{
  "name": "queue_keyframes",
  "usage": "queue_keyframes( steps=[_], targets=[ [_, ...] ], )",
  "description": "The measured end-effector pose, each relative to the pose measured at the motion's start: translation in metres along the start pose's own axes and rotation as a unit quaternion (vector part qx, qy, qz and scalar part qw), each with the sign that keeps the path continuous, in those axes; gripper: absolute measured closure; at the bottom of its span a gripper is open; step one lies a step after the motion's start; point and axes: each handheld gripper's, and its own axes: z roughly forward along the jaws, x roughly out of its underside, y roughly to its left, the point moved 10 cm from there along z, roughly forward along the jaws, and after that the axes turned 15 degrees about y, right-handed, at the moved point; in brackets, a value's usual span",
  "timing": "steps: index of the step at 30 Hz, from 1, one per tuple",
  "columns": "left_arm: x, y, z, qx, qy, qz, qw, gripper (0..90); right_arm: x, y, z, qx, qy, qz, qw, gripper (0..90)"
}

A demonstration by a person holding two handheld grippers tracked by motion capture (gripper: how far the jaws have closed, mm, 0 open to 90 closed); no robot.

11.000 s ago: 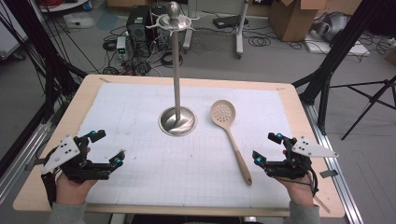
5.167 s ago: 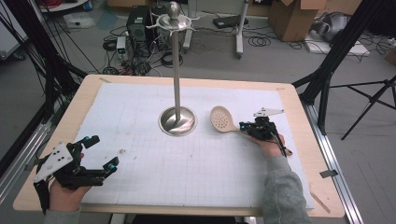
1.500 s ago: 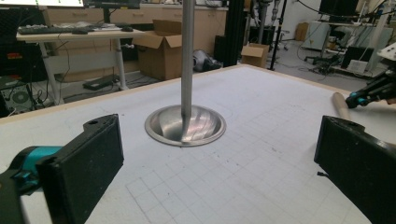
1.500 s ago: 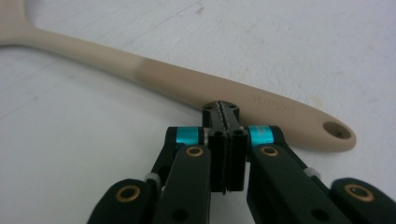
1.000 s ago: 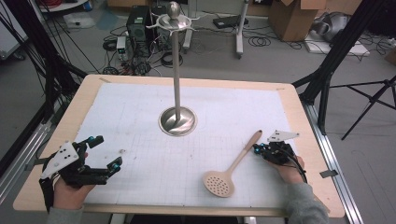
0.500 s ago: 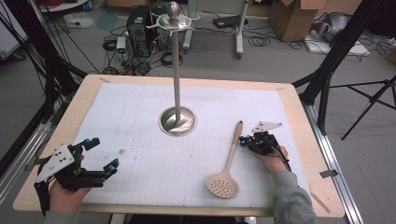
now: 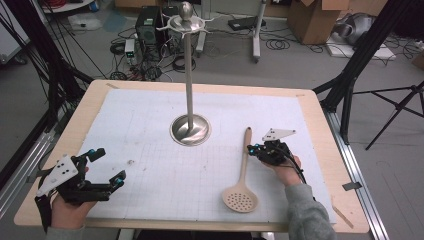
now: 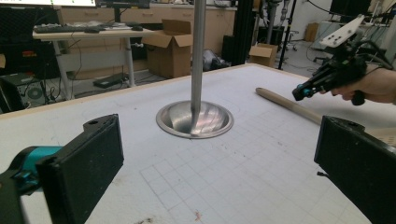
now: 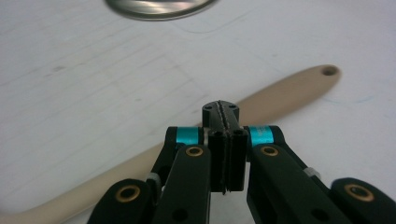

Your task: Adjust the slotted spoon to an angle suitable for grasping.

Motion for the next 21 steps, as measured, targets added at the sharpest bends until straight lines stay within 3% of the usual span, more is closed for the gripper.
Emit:
queue_keyframes(
  steps=[4,7,11,16,21],
  targets=[
    [-0.002,-0.001,-0.002,-0.001,-0.002,0.004,1.0000,1.7,0.001,0.029,-0.008,-0.030,-0.016,-0.013,0.9993,90.0],
    [-0.003,-0.002,-0.002,-0.002,-0.004,0.005,1.0000,1.7,0.007,0.052,-0.005,-0.047,-0.007,-0.027,0.9985,90.0],
    [-0.004,0.000,-0.001,-0.003,-0.003,0.005,1.0000,1.7,0.011,0.070,-0.001,-0.060,0.006,-0.037,0.9974,90.0],
    [-0.004,0.001,0.000,-0.001,-0.003,0.005,1.0000,1.7,0.021,0.080,0.009,-0.050,0.055,-0.065,0.9952,90.0],
    [-0.004,0.000,0.001,0.000,-0.003,0.005,1.0000,1.7,0.027,0.080,0.004,-0.053,0.057,-0.078,0.9939,90.0]
  ],
)
